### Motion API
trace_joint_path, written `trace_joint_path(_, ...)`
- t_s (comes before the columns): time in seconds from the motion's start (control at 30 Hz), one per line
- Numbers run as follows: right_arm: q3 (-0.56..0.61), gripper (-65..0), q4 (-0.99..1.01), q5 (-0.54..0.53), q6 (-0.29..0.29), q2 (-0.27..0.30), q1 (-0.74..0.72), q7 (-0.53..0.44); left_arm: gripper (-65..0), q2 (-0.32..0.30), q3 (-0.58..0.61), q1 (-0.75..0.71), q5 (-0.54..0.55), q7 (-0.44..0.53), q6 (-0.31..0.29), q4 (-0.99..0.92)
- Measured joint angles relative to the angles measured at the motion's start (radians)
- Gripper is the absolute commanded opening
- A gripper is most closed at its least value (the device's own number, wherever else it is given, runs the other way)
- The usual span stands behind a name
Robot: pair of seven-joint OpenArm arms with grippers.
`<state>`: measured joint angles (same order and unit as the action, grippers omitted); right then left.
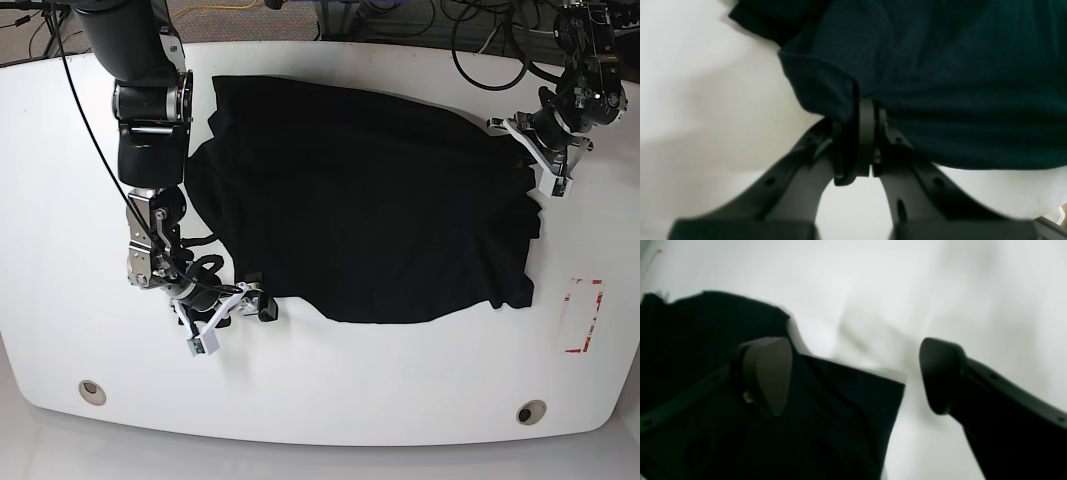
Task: Fold the T-shirt properly
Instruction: 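Move the right gripper to the shirt's hem edge and grasp it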
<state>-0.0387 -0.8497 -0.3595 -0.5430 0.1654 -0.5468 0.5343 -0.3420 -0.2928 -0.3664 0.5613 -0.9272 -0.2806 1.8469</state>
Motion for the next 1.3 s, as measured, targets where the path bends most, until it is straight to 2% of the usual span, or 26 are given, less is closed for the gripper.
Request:
trace_joint_path(0.43,0.101,-7.3,0.185,-0.003,0.000,-0.035,-0.054,-0.133,-65.0,0.000,0.001,0.001,0.000,0.000,0.000,0.000)
trace_joint_path(0.63,0.165,-7.3,0.190,-0.003,0.000,-0.068,-0.053,-0.138,-65.0,0.000,0.001,0.001,0.000,0.000,0.000,0.000)
trace_joint_path(1.1,0.164,-7.3,0.190,0.002,0.001,-0.117,-0.053,-0.141,-65.0,0.000,0.002,0.001,0.000,0.000,0.000,0.000)
trace_joint_path(1.3,0.164,-7.3,0.190,0.086,0.005,-0.151,-0.053,-0.146,-65.0,0.000,0.002,0.001,0.000,0.000,0.000,0.000)
